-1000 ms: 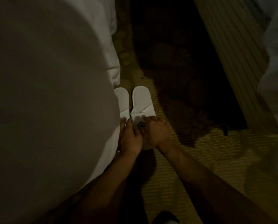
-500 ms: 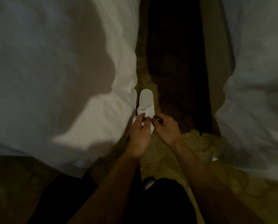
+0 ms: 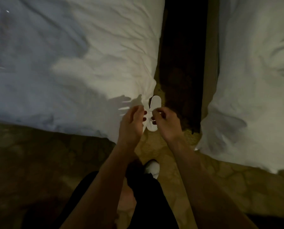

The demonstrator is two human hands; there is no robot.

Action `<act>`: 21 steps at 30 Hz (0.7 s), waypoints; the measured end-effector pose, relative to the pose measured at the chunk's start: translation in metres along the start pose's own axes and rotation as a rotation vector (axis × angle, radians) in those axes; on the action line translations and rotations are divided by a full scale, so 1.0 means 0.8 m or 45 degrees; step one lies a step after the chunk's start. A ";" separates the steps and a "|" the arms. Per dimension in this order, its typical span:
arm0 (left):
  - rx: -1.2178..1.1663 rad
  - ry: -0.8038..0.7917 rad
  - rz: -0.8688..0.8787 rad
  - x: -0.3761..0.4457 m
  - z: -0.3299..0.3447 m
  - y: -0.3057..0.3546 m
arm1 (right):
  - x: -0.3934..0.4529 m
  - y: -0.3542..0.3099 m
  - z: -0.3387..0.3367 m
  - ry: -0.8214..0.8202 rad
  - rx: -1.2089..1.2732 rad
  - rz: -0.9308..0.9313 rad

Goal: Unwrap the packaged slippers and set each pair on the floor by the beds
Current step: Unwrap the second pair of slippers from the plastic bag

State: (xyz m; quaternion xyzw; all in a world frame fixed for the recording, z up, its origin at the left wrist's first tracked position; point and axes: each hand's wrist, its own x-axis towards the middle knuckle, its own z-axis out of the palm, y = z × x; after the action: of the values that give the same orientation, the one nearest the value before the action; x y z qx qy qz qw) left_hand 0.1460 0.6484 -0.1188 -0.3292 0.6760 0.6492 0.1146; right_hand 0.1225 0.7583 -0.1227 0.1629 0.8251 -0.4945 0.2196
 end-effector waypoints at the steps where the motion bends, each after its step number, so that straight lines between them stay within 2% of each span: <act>1: 0.004 0.005 0.036 -0.004 -0.013 0.014 | -0.006 -0.018 0.006 -0.009 -0.004 0.000; 8: 0.033 0.021 0.130 -0.003 -0.129 0.086 | -0.045 -0.125 0.079 0.023 0.028 -0.008; 16: 0.153 0.062 0.160 -0.014 -0.345 0.133 | -0.113 -0.234 0.194 -0.018 0.141 -0.005; 21: 0.164 0.206 0.218 -0.016 -0.458 0.163 | -0.147 -0.322 0.275 -0.113 0.254 -0.120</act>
State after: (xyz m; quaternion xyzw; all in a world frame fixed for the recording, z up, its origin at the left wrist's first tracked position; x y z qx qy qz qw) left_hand 0.1786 0.2951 0.0411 -0.3134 0.7490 0.5832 0.0249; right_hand 0.1413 0.4391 0.0392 0.1232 0.7679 -0.5907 0.2151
